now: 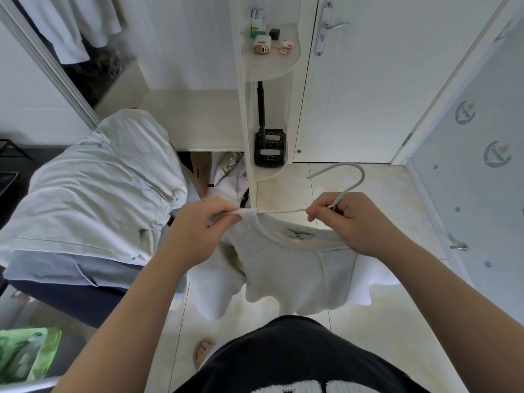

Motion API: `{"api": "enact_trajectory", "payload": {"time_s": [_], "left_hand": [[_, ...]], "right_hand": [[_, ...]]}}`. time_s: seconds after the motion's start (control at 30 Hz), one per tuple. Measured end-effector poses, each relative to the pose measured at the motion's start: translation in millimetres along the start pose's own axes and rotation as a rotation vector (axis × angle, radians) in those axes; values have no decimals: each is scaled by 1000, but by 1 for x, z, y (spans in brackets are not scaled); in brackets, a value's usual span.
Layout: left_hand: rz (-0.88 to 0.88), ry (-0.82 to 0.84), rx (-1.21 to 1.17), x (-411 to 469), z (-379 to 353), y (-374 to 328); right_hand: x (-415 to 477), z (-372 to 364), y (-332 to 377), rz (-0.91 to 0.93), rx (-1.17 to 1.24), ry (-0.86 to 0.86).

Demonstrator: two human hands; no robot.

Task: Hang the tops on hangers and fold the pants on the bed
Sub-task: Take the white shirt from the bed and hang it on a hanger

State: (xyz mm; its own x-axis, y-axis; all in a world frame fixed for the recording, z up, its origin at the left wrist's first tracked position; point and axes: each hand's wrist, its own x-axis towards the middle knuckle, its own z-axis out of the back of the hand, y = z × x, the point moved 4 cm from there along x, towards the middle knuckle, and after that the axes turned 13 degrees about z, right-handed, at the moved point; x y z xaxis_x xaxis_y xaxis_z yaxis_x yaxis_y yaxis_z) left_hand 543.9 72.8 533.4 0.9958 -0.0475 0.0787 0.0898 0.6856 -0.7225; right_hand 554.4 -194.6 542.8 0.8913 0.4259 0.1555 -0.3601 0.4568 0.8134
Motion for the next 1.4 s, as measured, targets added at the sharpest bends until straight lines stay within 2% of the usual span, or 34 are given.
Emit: {"api": "enact_trajectory", "payload": {"time_s": [0.1, 0.3, 0.37, 0.43, 0.5, 0.57, 0.63, 0.7, 0.87, 0.97, 1.1, 1.23, 1.3, 1.4], "left_hand": [[-67, -50, 13, -2, -1, -6], [-108, -3, 55, 1, -15, -20], [-91, -45, 40, 3, -15, -19], [-50, -85, 21, 5, -10, -12], [-16, -114, -27, 6, 1, -2], [15, -136, -63, 7, 14, 7], [35, -160, -75, 7, 25, 14], [49, -164, -48, 10, 32, 20], [25, -183, 98, 14, 40, 29], [11, -210, 135, 16, 43, 34], [-2, -231, 221, 19, 36, 35], [28, -325, 11, 15, 43, 34], [5, -300, -100, 16, 46, 28], [-27, -261, -131, 27, 50, 20]], "right_hand": [[3, 3, 1, -1, 11, -7], [9, -1, 0, 17, 37, -41], [11, -1, -4, 22, 67, -58], [8, 3, -16, 40, 29, -5], [-1, 10, -40, -23, -81, 111], [-14, 19, -73, -166, -153, 212], [-24, 26, -102, -285, -191, 257], [-29, 31, -117, -330, -240, 212], [-23, 45, -112, -254, -314, -90], [-15, 51, -101, -246, -341, -177], [-12, 59, -78, -181, -205, -366], [-14, 54, -54, 40, -136, -301], [-12, 54, -54, 19, -78, -245], [0, 59, -52, -6, -198, -205]]}}
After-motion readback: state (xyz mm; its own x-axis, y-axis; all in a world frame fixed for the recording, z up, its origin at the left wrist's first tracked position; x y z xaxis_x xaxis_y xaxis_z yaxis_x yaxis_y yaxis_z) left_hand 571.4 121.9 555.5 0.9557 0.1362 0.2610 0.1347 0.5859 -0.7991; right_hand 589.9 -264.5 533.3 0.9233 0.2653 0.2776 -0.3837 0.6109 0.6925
